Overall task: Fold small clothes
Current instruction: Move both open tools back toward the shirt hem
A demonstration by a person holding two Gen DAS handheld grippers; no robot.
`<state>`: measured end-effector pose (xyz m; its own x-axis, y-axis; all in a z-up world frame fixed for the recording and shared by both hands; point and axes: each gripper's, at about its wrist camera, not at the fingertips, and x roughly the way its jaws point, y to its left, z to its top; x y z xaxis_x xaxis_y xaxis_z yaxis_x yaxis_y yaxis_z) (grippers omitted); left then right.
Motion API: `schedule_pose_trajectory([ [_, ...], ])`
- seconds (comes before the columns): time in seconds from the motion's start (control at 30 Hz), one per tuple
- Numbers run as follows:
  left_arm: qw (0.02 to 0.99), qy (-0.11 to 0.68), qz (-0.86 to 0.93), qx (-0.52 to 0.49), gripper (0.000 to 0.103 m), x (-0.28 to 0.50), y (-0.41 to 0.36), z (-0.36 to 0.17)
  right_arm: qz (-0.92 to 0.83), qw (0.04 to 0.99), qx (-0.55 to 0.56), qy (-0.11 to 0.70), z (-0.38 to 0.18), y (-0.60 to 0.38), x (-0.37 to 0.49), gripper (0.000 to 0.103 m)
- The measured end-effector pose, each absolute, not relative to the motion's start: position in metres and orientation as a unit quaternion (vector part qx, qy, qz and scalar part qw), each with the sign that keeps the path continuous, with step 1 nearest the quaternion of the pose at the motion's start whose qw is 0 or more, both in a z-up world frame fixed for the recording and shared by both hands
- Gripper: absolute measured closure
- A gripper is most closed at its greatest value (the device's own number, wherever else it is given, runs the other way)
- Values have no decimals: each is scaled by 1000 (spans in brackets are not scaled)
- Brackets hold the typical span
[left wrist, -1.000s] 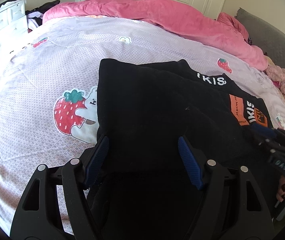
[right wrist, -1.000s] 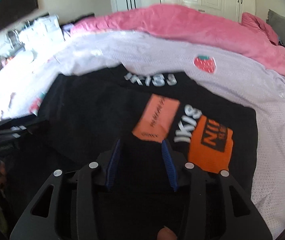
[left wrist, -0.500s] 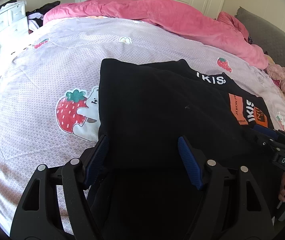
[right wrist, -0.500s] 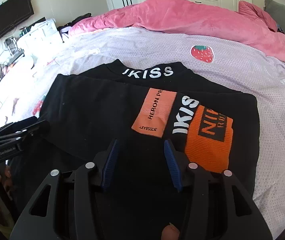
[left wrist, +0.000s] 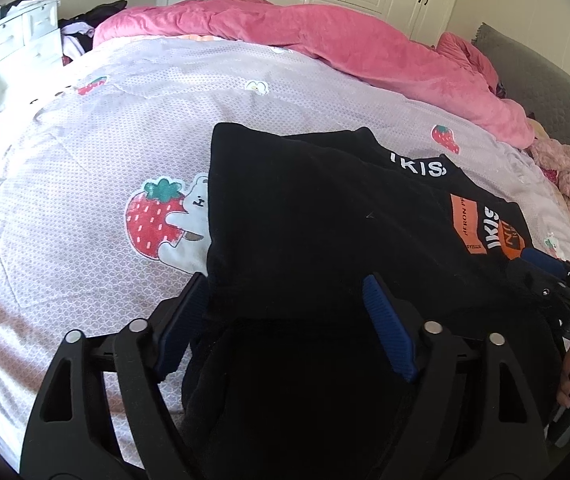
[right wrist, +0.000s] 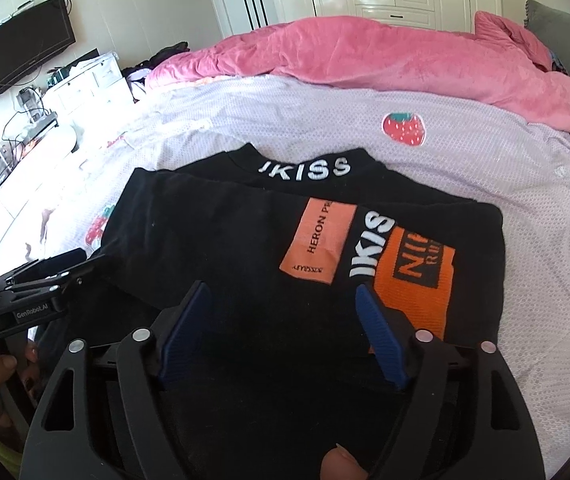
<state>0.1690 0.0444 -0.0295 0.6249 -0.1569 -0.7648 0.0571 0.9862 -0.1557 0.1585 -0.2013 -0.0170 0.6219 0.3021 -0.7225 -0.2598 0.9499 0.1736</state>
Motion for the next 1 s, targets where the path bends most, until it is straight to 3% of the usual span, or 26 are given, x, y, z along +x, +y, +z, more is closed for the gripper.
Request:
schedule_pose_trajectory([
  [0.07,900,428,-59,-63,29,167,46,-28,156,902,28,401,-14,-202,158,22],
  [0.13,901,425,-57,-62,18,164,47,-24,155,903,31,399,-12,-203,157,20],
  [0.27,906,416,-56,-58,10,160,48,-16,155,905,33,396,-8,-203,155,16],
  [0.5,911,404,-51,-61,9,152,51,-2,151,910,33,386,1,-204,151,11],
  [1.0,922,383,-31,-53,9,126,62,27,151,919,37,363,25,-215,135,10],
])
